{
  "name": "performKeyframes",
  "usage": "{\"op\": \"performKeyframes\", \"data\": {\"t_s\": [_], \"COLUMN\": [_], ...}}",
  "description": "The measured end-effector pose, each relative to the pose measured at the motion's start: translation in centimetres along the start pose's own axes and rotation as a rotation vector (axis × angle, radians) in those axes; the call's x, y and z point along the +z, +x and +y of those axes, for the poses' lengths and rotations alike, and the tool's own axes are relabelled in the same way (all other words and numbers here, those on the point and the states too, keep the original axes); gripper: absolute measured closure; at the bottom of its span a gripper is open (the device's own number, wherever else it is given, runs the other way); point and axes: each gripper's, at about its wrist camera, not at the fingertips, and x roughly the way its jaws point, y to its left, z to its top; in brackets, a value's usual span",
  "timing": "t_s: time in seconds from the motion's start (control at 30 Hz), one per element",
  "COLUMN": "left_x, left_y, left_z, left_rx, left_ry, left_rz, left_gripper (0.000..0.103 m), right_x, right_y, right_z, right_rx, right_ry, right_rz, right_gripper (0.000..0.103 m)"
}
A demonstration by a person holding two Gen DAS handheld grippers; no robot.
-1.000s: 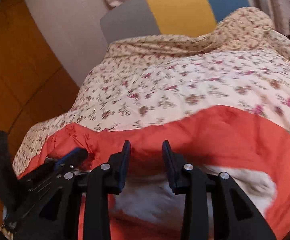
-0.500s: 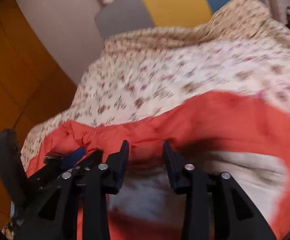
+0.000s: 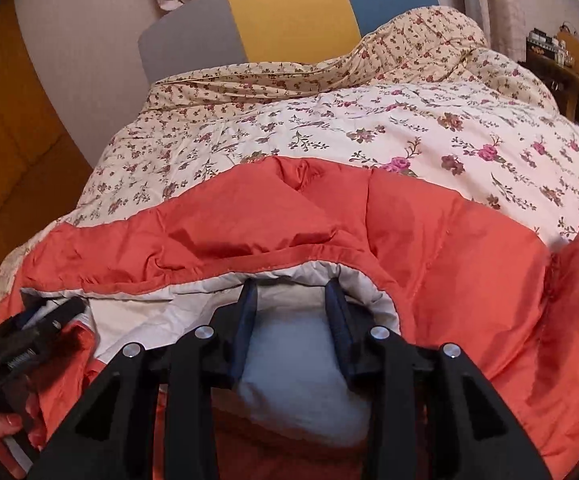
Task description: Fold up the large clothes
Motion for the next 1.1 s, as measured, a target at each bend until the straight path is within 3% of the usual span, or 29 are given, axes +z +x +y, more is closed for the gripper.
{"op": "performKeyframes", "data": {"t_s": [0.1, 0.2, 0.37, 0.5, 0.7, 0.97, 1.1], "left_x": [-0.4, -1.9, -5.2, -7.8, -11.1, -15.1, -16.6], "left_y": [-2.4, -5.6, -9.4, -11.9, -15.0, -19.0, -19.9], "left_z": [0.7, 2.2, 5.0, 8.8, 14.2, 24.2, 28.0], "left_rx": [-0.041, -0.064, 0.032, 0.088, 0.188, 0.323, 0.388], "left_ry": [-0.019, -0.081, -0.144, -0.277, -0.390, -0.706, -0.807], "left_rz": [-0.024, -0.061, -0.055, -0.050, -0.059, -0.137, -0.142], "left_gripper": [0.009, 0.003, 0.003, 0.003, 0.003, 0.003, 0.003], "right_x": [-0.5, -2.5, -6.2, -7.5, -8.6, -8.7, -8.8], "right_y": [-2.8, -6.0, -7.3, -7.2, -5.4, -5.0, -5.0], "right_z": [0.8, 2.6, 2.8, 2.2, 3.8, 3.1, 3.4], "right_rx": [0.020, 0.006, -0.084, -0.172, -0.263, -0.259, -0.268], "right_ry": [0.000, -0.061, -0.034, -0.015, -0.127, -0.115, -0.116], "right_rz": [-0.036, -0.035, 0.024, 0.031, 0.060, 0.060, 0.061], "right_gripper": [0.049, 0.046, 0.042, 0.035, 0.019, 0.017, 0.015]}}
